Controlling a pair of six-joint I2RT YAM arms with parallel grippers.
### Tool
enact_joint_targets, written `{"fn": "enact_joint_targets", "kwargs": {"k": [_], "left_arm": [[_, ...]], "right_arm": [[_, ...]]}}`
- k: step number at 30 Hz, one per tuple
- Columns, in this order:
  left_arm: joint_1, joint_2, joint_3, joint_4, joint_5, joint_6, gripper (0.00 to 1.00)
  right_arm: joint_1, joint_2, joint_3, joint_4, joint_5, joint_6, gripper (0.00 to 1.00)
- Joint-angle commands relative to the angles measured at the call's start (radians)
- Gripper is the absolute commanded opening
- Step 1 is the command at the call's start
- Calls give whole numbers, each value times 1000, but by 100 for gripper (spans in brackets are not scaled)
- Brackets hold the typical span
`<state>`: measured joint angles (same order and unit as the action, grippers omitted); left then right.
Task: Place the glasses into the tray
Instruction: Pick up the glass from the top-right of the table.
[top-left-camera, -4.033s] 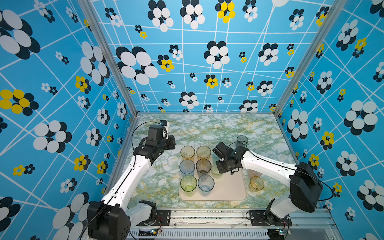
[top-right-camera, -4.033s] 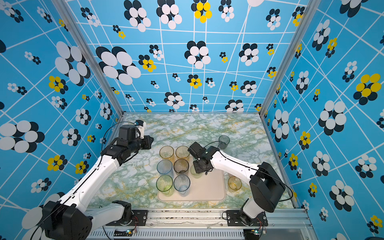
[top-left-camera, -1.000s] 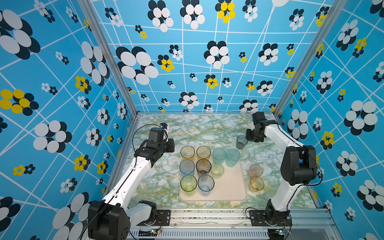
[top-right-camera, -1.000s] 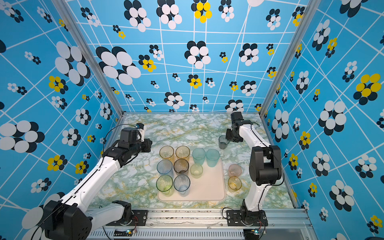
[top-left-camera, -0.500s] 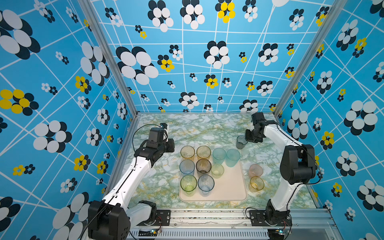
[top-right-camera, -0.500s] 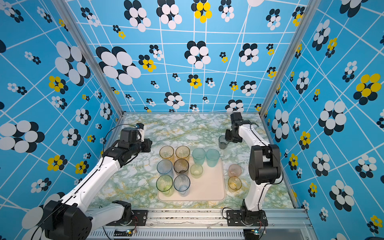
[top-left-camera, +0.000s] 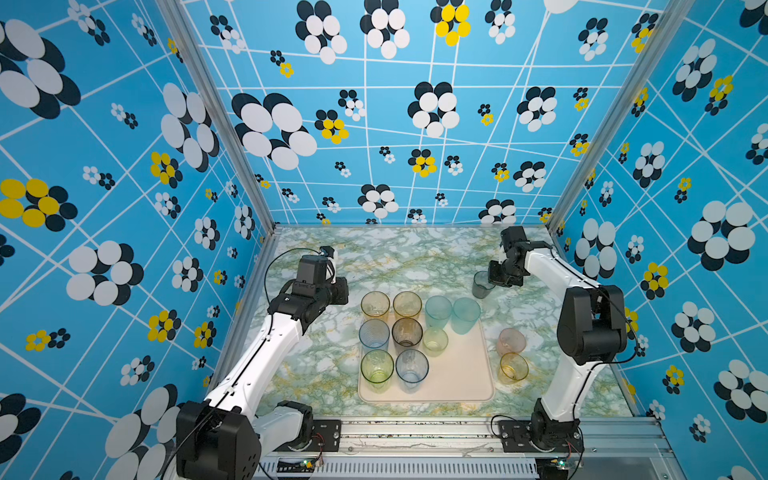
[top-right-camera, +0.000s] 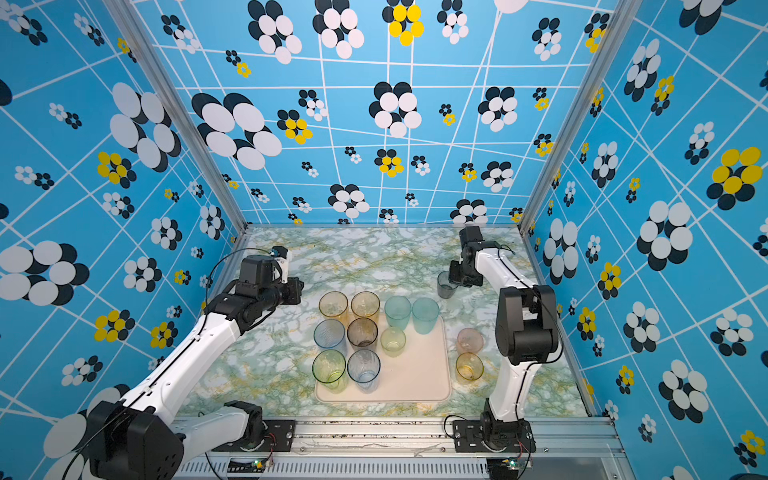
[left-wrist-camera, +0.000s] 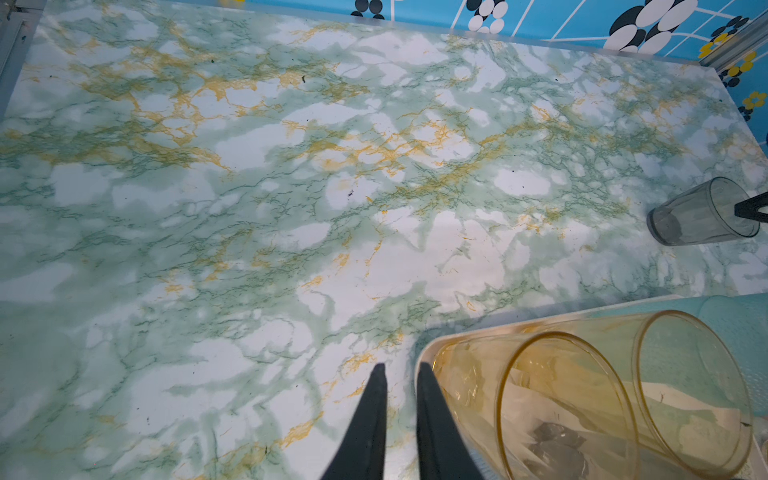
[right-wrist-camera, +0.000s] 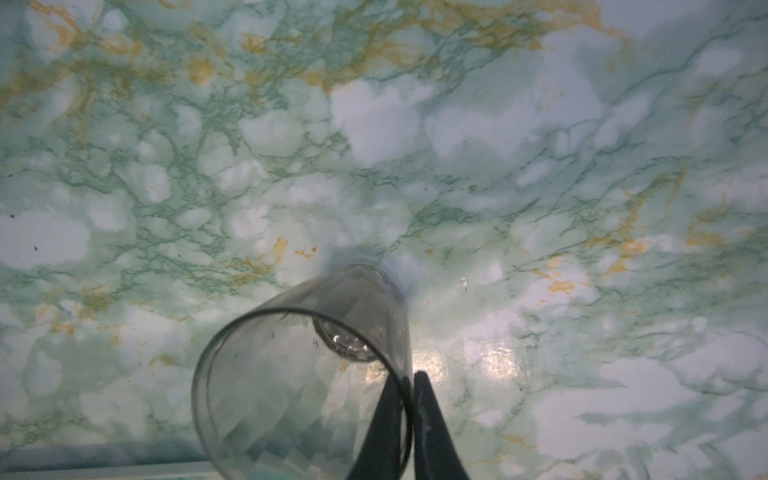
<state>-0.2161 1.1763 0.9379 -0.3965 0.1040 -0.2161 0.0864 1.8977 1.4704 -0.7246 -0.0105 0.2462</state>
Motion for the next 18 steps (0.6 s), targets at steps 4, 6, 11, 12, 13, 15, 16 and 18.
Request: {"fn": "enact_joint_targets", "kwargs": {"k": [4,6,11,12,13,15,16,18], "left_arm": [[9,-4,2,-12,-7,14,17],[10,-1,2,-12,-5,14,17],[9,0,-5,-10,-7,14,17],[8,0,-5,-11,-9,14,17],[9,-1,-7,-10,-9,14,17],[8,-2,-8,-9,-8,14,17],[8,-1,-8,-8,-9,14,17],[8,-1,-10,-7,-8,12,17]], "right_arm": [[1,-12,12,-13,16,-13,5],[1,-32,1,-11,34,-16,4],[1,-131,-55,-1,93,-26,4],[1,-155,-67,-1,106,-28,4],[1,-187,-83,-1,123,-31,4],[2,-255,-111,-6,150,-37,4],[1,-285,-121,-13,159,-40,4],[1,-360,-150,-30,173,-45,4]]}}
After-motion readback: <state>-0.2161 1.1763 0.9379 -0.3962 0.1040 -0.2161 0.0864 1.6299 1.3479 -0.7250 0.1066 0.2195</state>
